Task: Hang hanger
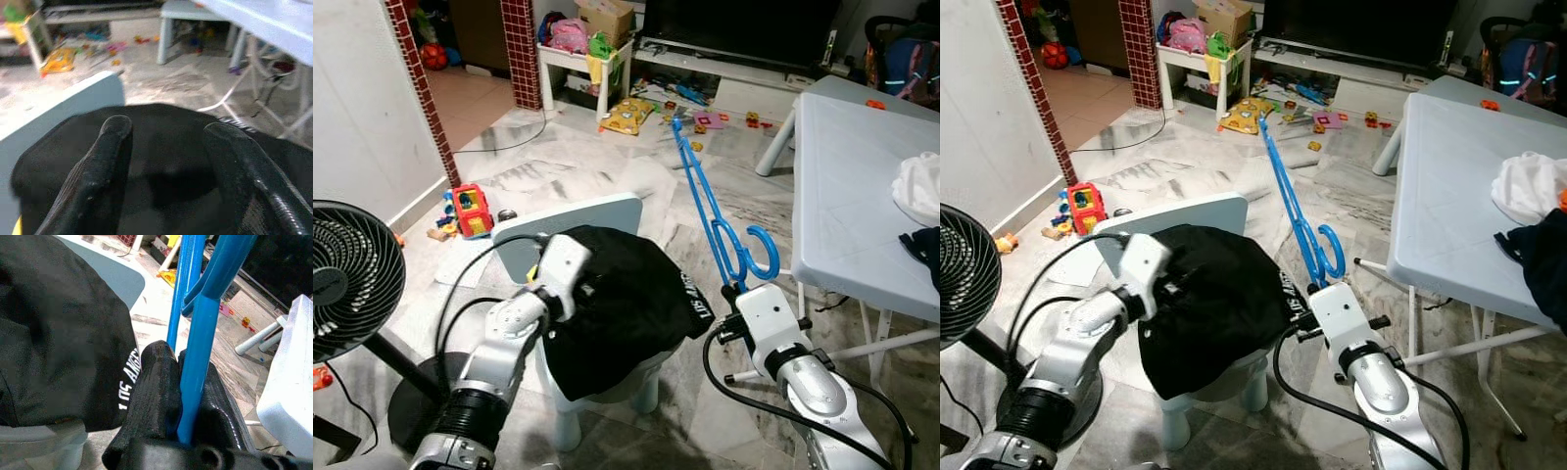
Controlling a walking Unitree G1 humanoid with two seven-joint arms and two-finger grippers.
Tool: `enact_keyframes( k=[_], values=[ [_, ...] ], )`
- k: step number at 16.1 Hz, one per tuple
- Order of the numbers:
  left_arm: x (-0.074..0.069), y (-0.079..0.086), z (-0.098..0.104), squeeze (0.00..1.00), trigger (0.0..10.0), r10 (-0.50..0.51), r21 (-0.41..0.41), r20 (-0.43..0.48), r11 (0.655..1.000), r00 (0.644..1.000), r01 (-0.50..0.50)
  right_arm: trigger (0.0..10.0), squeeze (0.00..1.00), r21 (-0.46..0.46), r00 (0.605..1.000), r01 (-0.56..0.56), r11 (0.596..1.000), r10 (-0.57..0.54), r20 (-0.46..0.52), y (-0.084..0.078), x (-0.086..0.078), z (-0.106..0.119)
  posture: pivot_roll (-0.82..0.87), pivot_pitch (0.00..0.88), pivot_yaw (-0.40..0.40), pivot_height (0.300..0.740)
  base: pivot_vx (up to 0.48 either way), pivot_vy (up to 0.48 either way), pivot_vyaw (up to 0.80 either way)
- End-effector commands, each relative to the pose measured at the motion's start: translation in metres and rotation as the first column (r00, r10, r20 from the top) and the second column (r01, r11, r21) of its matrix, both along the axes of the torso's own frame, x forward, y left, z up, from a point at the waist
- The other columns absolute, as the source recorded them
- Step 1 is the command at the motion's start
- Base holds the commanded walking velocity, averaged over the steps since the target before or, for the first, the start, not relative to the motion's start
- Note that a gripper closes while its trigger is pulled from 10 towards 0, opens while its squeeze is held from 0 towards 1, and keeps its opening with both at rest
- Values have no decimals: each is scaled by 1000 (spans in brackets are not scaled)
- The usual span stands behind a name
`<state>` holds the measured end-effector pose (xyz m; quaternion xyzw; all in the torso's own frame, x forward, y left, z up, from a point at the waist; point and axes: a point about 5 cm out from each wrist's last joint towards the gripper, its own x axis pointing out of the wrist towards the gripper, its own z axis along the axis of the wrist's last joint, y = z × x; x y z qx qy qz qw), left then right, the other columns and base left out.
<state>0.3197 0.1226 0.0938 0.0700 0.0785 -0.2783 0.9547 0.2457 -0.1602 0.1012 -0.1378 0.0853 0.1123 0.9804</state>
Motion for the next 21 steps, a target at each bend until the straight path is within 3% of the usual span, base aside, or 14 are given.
enact_keyframes(
  k=[1,3,4,6,8,10,12,15,16,17,18,19,21],
  values=[
    [-3,5,-10,1000,10000,57,3,-62,998,996,-57,10000,0,-5,1000,11,1000,-11,-2,-4,0,-1,26,0,-75,740,0,0,0],
    [-11,7,-24,1000,10000,65,21,-142,998,988,-62,10000,0,-5,1000,12,1000,-12,-1,-5,0,0,25,0,-75,740,0,0,0],
    [-16,8,-34,1000,10000,46,71,-153,997,987,-35,10000,0,-6,1000,11,1000,-11,-2,-5,-1,0,19,0,-75,740,0,0,0],
    [-16,13,-51,1000,10000,83,101,-260,993,962,-58,10000,0,-2,1000,-3,1000,3,-12,-3,-4,0,11,0,-77,740,0,0,0],
    [-15,11,-52,1000,10000,90,91,-278,994,956,-67,10000,0,-2,1000,-4,1000,4,-15,-4,-5,-1,7,0,-78,740,0,0,0],
    [-10,8,-54,1000,10000,103,131,-293,989,950,-66,10000,0,-4,1000,-5,1000,5,-20,-4,-7,-1,-3,0,-78,740,0,0,0],
    [-4,7,-55,1000,10000,65,232,-271,973,960,-1,10000,0,-6,1000,-10,1000,10,-26,-5,-9,0,-16,0,-76,740,0,0,0],
    [-9,12,-65,1000,10000,37,304,-331,950,943,70,10000,0,-4,999,-4,1000,4,-38,-6,-12,-3,-13,8,-74,740,0,0,0],
    [-9,12,-68,0,10000,19,292,-349,952,937,89,10000,0,-1,999,-8,1000,8,-41,-4,-12,-3,-16,17,-77,740,0,0,0],
    [-8,11,-67,0,10000,-1,273,-343,957,939,101,10000,0,3,999,-11,1000,12,-42,-2,-12,-3,-16,17,-77,740,0,0,0],
    [-5,10,-66,0,8588,-1,276,-332,956,943,98,10000,0,4,999,-16,1000,16,-43,0,-12,-2,-23,21,-80,740,0,0,0],
    [-2,9,-65,0,0,-9,272,-328,957,945,103,10000,0,1,999,-23,1000,23,-45,0,-13,-2,-27,20,-80,740,0,0,0],
    [2,8,-61,0,0,-19,298,-307,947,951,115,10000,0,-5,999,-22,1000,22,-46,-2,-13,-1,-31,21,-79,740,0,0,0]
  ],
)
